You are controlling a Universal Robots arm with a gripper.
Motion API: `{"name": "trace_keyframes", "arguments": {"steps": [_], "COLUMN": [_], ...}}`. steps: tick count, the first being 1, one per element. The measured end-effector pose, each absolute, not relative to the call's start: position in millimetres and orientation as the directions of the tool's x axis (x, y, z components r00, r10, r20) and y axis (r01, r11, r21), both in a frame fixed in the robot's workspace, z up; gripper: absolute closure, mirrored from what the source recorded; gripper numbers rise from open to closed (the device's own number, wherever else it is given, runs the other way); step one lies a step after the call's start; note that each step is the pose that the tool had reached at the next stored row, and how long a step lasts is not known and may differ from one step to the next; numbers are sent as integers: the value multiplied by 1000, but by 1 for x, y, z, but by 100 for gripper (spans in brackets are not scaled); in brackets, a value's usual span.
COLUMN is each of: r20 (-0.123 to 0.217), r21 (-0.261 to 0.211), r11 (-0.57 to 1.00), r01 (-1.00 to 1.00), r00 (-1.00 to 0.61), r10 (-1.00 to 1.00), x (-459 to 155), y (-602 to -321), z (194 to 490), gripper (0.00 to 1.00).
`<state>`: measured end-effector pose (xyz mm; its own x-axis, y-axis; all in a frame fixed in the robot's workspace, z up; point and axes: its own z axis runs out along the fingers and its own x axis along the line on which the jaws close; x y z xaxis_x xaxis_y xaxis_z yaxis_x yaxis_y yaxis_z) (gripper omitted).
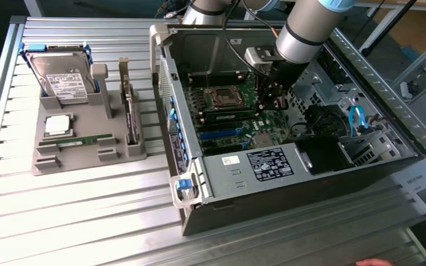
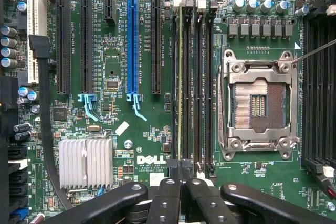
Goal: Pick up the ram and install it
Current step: 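Press down the ram until it locks into place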
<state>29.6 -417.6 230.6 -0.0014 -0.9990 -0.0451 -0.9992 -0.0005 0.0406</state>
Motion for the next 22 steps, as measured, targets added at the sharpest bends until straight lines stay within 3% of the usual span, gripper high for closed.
{"name": "trace_keyframes", "arguments": {"steps": [22], "r20": [-45], "r21": [41], "r11": [0], "r01": [-999], "r00": [-1], "r10": [-999], "x": [30], "y": [-418], "z": [249], "gripper": [90]}}
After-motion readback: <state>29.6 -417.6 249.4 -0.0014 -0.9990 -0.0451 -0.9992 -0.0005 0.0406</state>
